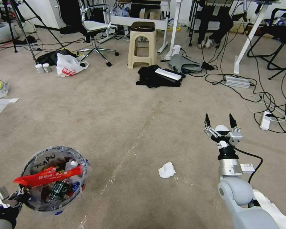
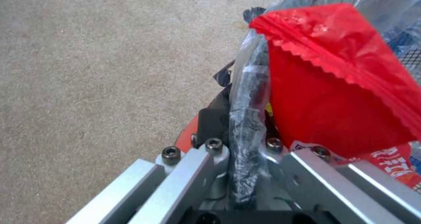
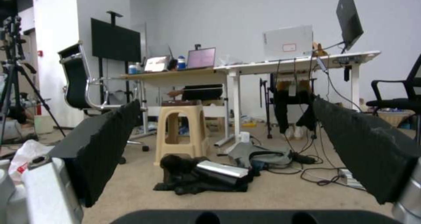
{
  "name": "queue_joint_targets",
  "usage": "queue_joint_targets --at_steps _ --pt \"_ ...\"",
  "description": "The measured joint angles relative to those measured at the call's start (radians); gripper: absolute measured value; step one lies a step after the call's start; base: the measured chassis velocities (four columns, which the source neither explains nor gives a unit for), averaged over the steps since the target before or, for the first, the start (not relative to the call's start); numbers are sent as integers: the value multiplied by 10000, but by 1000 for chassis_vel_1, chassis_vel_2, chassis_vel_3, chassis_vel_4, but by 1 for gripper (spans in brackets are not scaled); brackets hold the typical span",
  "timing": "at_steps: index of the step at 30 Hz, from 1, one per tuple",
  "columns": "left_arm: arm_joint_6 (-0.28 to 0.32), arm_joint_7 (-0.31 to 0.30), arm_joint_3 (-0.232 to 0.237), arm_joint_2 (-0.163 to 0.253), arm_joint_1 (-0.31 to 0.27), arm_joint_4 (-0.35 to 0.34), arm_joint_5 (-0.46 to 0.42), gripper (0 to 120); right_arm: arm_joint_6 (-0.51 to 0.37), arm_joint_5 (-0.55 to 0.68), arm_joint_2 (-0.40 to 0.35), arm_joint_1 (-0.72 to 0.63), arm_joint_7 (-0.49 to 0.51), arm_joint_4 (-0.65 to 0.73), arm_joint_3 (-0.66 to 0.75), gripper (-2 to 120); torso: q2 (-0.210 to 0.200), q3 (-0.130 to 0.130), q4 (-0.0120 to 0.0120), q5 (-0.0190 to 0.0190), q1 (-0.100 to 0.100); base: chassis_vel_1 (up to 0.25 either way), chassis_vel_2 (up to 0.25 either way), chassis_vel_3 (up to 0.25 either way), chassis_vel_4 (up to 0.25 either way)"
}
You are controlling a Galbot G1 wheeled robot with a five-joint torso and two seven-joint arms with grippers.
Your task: Pick up the trash bin and place the garbage on the floor into it.
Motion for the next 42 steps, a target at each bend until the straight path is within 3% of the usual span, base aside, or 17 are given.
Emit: queue_joint_targets --at_steps 29,30,32,33,34,35,36,37,38,40,42 --pt "8 -3 59 -48 -258 263 106 0 -1335 695 -628 412 589 18 -656 100 0 0 0 0 0 0 0 0 0" --pt "10 -3 77 -47 -277 278 115 0 -1554 833 -701 364 643 65 -658 100 0 0 0 0 0 0 0 0 0" --pt "18 -4 109 -37 -346 334 138 0 -2848 1466 -1043 247 1077 264 -818 100 0 0 -3 -1 0 0 0 0 0" --pt "18 -4 109 -37 -346 334 138 0 -2848 1466 -1043 247 1077 264 -818 100 0 0 -3 -1 0 0 0 0 0" --pt "19 -7 112 -36 -363 352 142 0 -3656 1882 -1166 243 1318 375 -920 100 0 -1 -3 -1 0 0 0 0 0" --pt "19 -9 124 -39 -392 372 145 0 -5054 2909 -1333 308 1864 544 -1149 100 0 0 -3 -1 0 0 0 0 0" --pt "19 -9 124 -39 -392 372 145 0 -5054 2909 -1333 308 1864 544 -1149 100 0 0 -3 -1 0 0 0 0 0" --pt "20 -9 133 -53 -409 379 149 0 -6259 3855 -1399 481 2467 633 -1389 100 0 0 1 -2 0 0 0 0 0" --pt "20 -9 133 -53 -409 379 149 0 -6259 3855 -1399 481 2467 633 -1389 100 0 0 1 -2 0 0 0 0 0" --pt "20 -10 150 -100 -416 395 198 0 -8139 5372 -1350 906 3281 572 -1912 100 0 0 4 1 0 0 0 0 0" --pt "20 -10 152 -111 -416 396 205 0 -8400 5612 -1319 999 3389 504 -2033 100 0 0 4 -3 0 0 0 0 0"
